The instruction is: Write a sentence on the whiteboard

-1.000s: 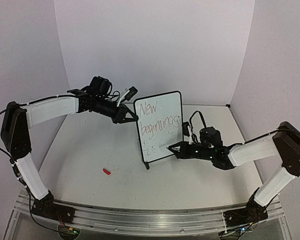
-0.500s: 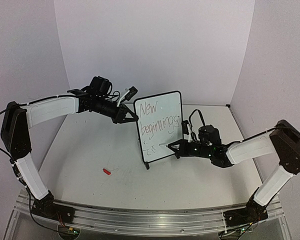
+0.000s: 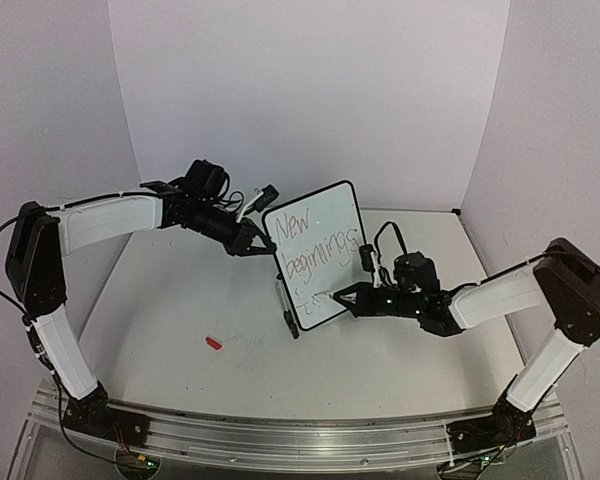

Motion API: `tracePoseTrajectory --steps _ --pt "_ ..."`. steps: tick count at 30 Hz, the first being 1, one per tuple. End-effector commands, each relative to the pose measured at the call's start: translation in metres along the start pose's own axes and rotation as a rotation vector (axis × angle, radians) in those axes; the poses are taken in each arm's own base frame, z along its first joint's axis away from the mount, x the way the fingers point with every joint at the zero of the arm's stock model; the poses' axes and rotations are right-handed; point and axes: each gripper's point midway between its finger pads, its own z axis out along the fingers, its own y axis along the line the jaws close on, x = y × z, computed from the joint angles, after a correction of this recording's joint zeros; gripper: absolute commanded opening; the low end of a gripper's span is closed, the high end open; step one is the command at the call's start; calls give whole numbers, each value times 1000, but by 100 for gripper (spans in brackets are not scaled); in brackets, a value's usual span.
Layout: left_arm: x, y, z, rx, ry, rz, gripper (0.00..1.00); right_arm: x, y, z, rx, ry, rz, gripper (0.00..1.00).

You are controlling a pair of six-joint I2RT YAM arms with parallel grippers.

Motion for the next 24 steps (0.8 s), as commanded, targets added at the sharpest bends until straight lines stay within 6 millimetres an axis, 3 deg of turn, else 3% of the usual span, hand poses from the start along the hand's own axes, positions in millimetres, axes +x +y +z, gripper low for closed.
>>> tracePoseTrajectory --steps 1,24 --pt "16 -4 5 12 57 -8 0 -2 -10 -6 41 -36 13 0" --pt "16 -4 5 11 56 -6 0 -11 -20 -15 123 -54 -4 0"
